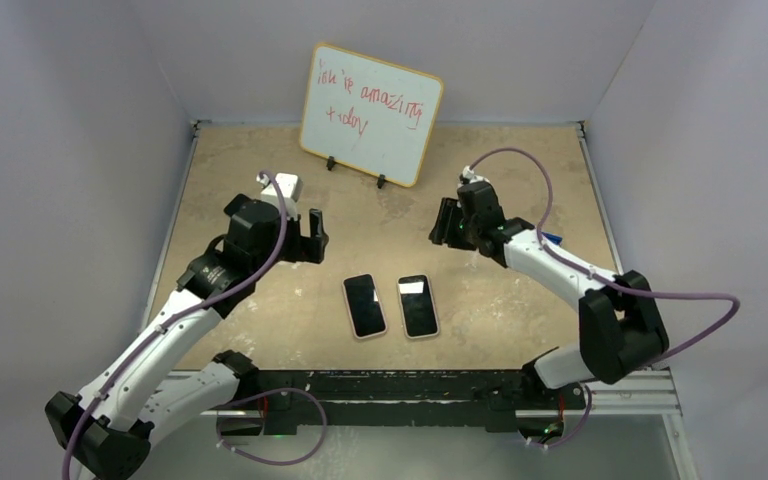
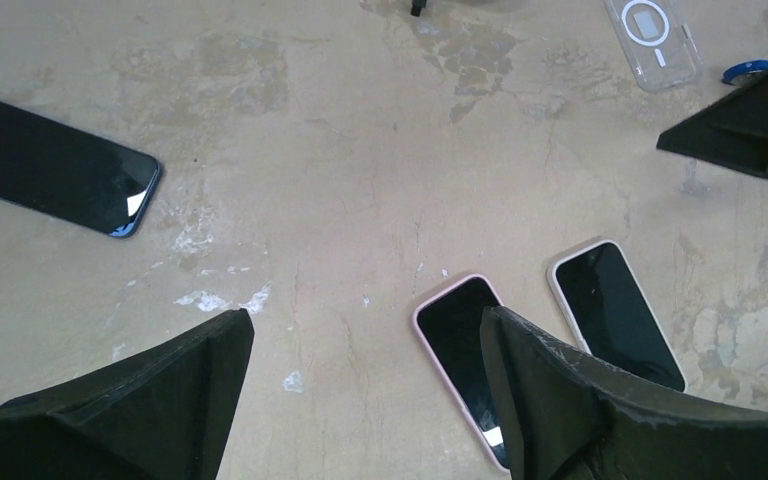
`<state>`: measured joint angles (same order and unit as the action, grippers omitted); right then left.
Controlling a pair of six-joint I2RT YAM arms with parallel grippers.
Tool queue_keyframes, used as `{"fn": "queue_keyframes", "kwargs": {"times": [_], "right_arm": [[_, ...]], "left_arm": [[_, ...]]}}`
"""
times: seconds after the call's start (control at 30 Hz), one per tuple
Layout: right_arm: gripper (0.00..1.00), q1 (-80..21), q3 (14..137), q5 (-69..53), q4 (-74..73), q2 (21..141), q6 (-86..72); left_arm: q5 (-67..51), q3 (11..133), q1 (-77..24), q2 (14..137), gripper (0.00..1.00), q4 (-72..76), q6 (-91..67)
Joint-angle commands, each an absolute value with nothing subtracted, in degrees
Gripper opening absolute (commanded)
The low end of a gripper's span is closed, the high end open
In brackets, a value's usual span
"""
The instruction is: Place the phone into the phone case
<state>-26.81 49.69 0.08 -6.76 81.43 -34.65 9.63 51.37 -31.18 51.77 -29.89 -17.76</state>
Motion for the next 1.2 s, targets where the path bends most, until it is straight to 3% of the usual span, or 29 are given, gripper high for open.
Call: {"fn": "queue_keyframes", "kwargs": {"times": [0.0,0.27,0.87,1.07,1.17], "right_arm": [[0.56,-25.7,57.1,14.6,-12.1,86.5,-25.8],[0.50,-22.1,64.6,15.6,-10.1,95.9,-22.8],[0.49,-20.6,68.4,15.3,-5.3,107.0,-20.4],[0.44,-20.6,68.9,15.2,-6.0,108.5,-19.7],[0.35,-20.6,68.5,14.6,-5.7,108.6,-19.5]], "left_arm": [[12.4,51.0,-31.0,50.4,0.87,-29.2,-17.0],[13.9,50.3,-31.0,47.6,0.87,-28.8,-17.0],[16.8,50.3,-31.0,47.1,0.86,-29.1,-17.7],[17.1,50.1,-31.0,46.2,0.85,-29.2,-17.8],[17.0,50.2,-31.0,46.2,0.85,-29.2,-17.6]]}}
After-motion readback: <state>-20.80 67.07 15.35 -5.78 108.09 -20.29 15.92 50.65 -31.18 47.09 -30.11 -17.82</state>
